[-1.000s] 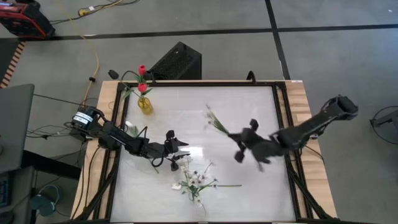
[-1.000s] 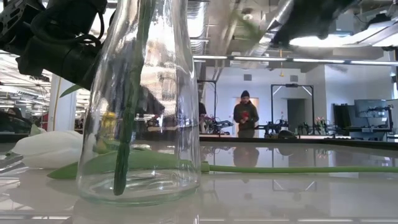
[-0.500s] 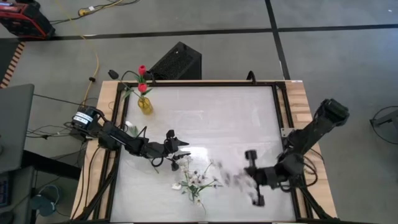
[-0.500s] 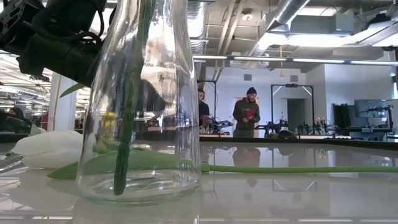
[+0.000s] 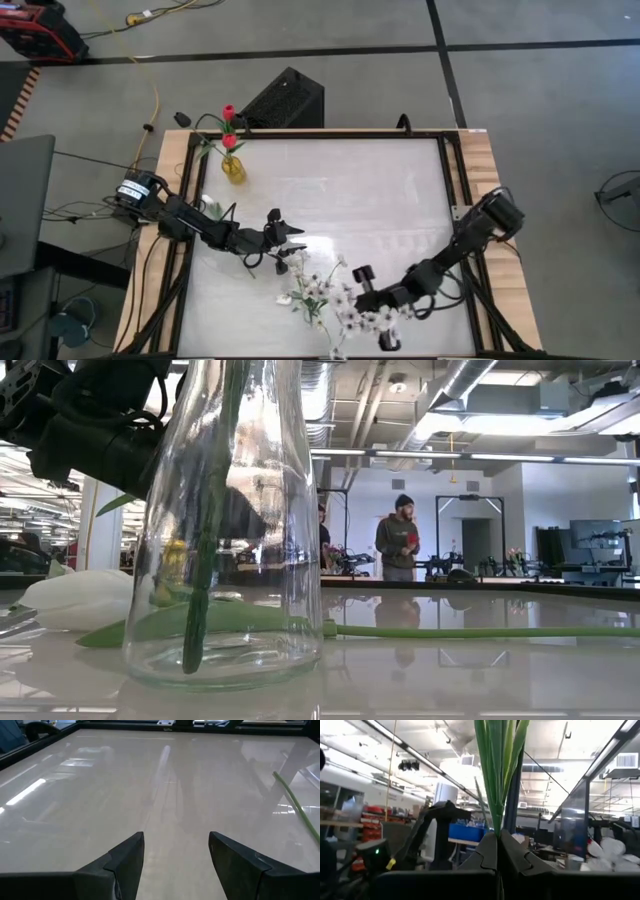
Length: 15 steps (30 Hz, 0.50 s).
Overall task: Sort flowers into vase by color
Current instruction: Put the white flowers into the transparent vase
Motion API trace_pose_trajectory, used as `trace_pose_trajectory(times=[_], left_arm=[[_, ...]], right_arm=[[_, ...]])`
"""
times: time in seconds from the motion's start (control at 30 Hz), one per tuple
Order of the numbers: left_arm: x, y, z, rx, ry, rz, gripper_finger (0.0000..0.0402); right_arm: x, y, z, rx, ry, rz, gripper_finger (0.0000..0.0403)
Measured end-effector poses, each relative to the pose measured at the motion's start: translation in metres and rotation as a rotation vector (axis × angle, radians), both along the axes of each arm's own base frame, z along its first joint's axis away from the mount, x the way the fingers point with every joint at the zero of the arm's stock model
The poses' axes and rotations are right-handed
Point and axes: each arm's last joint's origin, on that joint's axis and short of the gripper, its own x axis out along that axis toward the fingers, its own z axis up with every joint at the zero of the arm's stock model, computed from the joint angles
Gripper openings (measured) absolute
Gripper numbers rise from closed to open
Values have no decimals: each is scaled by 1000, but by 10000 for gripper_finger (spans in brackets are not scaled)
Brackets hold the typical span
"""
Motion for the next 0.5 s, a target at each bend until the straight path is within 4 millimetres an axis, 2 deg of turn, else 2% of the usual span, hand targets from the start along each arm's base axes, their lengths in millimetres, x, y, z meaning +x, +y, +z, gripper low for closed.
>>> trace_pose_trajectory(times=[0.3,0.5], left_arm=[[0,0,0,-15,-5,3,212],[0,-1,0,-21,-3,-13,212]], right_arm=[[36,13,2,41,-39,-9,25],[56,13,-9,89,0,4,25]])
